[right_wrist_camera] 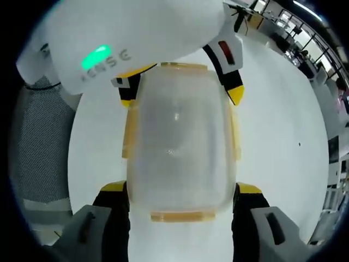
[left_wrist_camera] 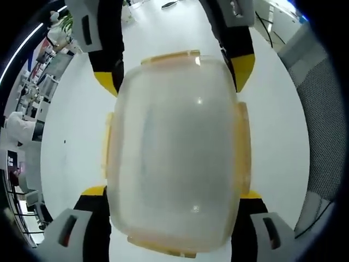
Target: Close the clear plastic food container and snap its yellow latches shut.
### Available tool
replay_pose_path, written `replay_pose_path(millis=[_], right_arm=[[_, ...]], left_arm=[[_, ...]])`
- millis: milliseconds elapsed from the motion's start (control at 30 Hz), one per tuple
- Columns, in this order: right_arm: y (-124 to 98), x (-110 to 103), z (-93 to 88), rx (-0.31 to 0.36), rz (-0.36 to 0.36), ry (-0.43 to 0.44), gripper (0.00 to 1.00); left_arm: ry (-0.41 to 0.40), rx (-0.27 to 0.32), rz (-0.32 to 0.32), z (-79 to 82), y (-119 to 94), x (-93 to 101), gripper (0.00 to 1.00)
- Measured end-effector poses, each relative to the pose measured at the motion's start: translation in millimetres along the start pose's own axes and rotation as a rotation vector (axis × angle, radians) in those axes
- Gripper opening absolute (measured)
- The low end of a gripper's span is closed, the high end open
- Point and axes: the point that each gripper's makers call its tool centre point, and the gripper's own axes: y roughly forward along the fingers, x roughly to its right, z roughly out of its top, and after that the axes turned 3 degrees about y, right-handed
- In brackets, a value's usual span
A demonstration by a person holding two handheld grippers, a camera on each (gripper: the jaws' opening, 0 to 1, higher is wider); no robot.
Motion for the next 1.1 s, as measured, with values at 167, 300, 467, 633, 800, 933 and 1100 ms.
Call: replay_pose_path(millis=[167, 300, 467, 633, 800, 933, 1100], right_arm=[[2.2, 11.2, 3.1, -0.010, -0.002, 0.005, 0.74], [2.8, 20.2, 5.5, -0.013, -0.003, 0.009, 0.74], [3.9, 31.2, 7.1, -0.012, -0.004, 0.011, 0.74], [5.3, 39.7, 8.5, -0.024, 0.001, 0.002, 0.74], [5.9, 45.5, 9.1, -0.031, 0.000, 0.004, 0.74], [6.0, 51.5, 9.4, -0.015, -0.005, 0.007, 0.74], [6.6, 54.7, 10.7, -0.020, -0.007, 0.008, 0.75]], left_arm=[[0.003, 0.002, -0.007, -3.4, 3.3, -11.7, 0.91], [0.008, 0.002, -0.011, -6.3, 6.1, -20.9, 0.91], [0.006, 0.011, -0.017, -8.2, 8.2, -30.2, 0.92], [-0.004, 0.010, -0.024, -9.5, 10.7, -37.2, 0.92], [0.002, 0.002, -0.030, -11.7, 12.3, -42.6, 0.92], [0.006, 0.004, -0.031, -13.1, 14.7, -49.8, 0.93], [0.009, -0.001, -0.036, -13.6, 15.7, -52.4, 0.93]])
